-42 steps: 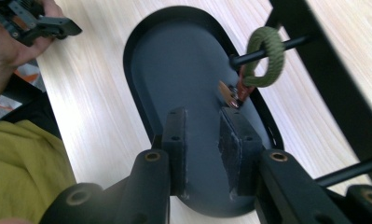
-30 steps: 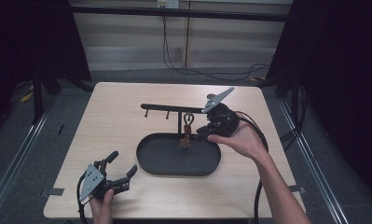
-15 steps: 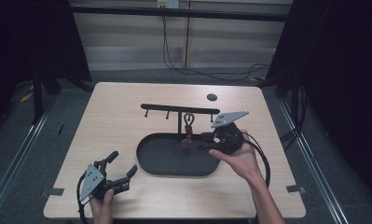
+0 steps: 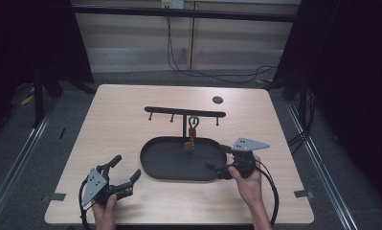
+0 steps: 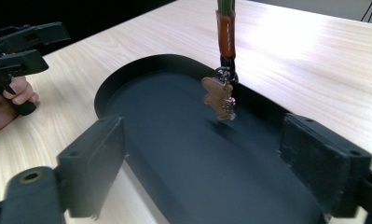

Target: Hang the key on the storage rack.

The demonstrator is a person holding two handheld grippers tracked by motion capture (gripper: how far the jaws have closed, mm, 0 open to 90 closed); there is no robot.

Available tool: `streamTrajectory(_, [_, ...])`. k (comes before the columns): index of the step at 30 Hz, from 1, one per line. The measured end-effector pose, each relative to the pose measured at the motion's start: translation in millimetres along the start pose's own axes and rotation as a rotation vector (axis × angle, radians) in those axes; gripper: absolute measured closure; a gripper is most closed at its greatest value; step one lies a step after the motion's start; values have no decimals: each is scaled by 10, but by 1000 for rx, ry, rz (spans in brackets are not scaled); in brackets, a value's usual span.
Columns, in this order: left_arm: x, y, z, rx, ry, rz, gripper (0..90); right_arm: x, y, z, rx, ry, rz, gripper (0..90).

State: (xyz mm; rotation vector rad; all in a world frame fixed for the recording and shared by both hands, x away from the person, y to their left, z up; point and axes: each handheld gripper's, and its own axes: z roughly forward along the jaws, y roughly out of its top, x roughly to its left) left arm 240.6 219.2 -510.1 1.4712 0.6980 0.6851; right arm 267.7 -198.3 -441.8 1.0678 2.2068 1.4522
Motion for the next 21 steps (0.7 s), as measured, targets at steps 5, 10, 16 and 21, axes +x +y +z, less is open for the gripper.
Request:
streamTrajectory(5, [3, 1, -2, 4, -1, 4, 157, -15, -240, -41, -84, -54, 34, 157])
streamTrajectory(10, [-1, 0, 0, 0, -1, 0, 157, -8, -516, -25, -195, -194, 15, 184])
streamTrajectory(16, [-2, 1, 2, 1, 6, -1, 158, 39, -734, -2, -281, -237, 2, 203])
streamTrajectory(21, [-3, 0, 0, 4, 5, 0, 159, 59, -767, -31, -336, -224, -8, 163])
